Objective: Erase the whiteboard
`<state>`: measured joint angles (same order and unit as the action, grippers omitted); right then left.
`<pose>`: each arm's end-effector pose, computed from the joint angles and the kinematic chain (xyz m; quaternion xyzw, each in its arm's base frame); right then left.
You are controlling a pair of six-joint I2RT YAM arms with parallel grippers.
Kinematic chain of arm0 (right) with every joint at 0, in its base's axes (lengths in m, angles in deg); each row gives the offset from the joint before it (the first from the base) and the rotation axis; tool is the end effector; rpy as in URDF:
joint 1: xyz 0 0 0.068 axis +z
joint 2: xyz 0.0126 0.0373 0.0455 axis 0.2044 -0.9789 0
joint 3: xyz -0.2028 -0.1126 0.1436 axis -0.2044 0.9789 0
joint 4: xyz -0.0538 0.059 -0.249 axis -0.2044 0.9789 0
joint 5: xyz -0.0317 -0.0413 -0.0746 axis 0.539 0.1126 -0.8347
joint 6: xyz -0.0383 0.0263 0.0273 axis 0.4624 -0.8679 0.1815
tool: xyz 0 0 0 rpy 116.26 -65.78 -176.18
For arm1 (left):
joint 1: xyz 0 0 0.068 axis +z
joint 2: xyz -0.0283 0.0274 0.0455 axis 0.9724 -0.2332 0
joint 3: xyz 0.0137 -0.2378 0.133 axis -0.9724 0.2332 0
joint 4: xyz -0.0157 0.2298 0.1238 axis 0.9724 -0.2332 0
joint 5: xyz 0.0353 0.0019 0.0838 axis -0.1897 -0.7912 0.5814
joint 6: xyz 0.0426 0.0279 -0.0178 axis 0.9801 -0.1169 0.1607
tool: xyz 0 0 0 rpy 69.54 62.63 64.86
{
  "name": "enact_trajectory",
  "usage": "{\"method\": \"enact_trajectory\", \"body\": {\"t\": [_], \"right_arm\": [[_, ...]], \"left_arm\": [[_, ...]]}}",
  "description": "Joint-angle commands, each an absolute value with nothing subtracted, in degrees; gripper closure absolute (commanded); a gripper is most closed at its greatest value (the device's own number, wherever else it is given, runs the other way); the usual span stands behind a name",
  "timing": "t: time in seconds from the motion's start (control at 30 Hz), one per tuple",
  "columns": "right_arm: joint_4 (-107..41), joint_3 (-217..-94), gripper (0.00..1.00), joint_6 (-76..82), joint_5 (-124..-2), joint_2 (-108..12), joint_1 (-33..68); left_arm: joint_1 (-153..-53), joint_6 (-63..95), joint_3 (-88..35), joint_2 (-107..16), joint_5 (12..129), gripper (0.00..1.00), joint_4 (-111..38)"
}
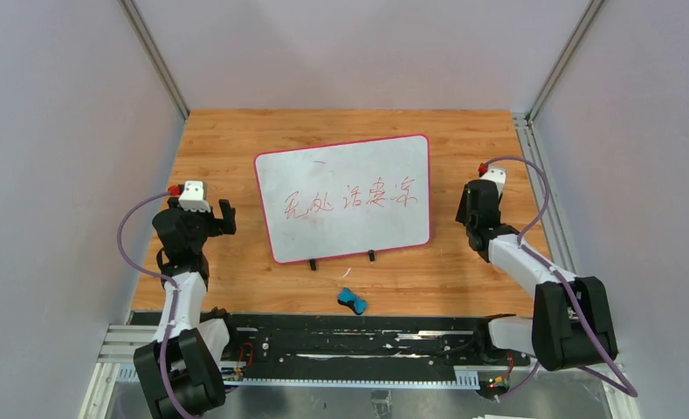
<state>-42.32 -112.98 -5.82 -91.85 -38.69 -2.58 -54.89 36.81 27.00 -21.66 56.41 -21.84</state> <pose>0.2571 0.0287 0.2040 0.1400 0.8447 -0.0484 0.5144 0.1892 0.0607 0.2084 0.0274 0.7920 0.0063 0.6099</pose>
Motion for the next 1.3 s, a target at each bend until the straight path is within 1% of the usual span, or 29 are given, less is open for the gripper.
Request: {"method": "enact_trajectory", "body": {"t": [0.0,0.33,0.57,0.7,0.77,0.9,1.03,1.17,1.27], "right_arm": [[-41.1,-113.8,0.54,-7.4,-94.3,-38.4,-3.5],[-40.5,-111.3,0.51,-10.8,-99.4,-35.0,-3.5],[-39.8,-111.2,0.51,-11.5,-98.6,-34.3,-3.5],[-33.8,-113.4,0.52,-11.8,-97.7,-33.7,-3.5],[-30.4,-114.3,0.54,-12.3,-96.9,-31.1,-3.5],[-24.6,-114.9,0.55,-12.5,-89.8,-21.3,-3.4],[-19.5,-117.3,0.55,-11.1,-78.7,-12.6,-3.4],[-7.4,-124.2,0.55,-8.8,-67.3,-12.1,-3.2],[-0.4,-128.3,0.55,-6.5,-61.8,-13.5,-1.6]], "left_arm": [[-54.6,37.4,25.9,-20.9,55.8,0.01,-21.4],[-54.6,37.4,25.9,-20.9,55.8,0.01,-21.4],[-54.6,37.5,25.9,-20.7,55.7,0.01,-21.4],[-54.6,37.4,25.9,-20.9,55.8,0.01,-21.5],[-54.6,37.5,25.9,-20.8,55.8,0.01,-21.5],[-54.6,37.6,26.0,-20.7,55.6,0.01,-21.4],[-54.6,37.5,25.9,-20.9,55.5,0.01,-21.5],[-54.6,37.6,25.9,-20.7,55.5,0.01,-21.4],[-54.6,37.6,26.1,-20.5,55.5,0.01,-21.4]]}}
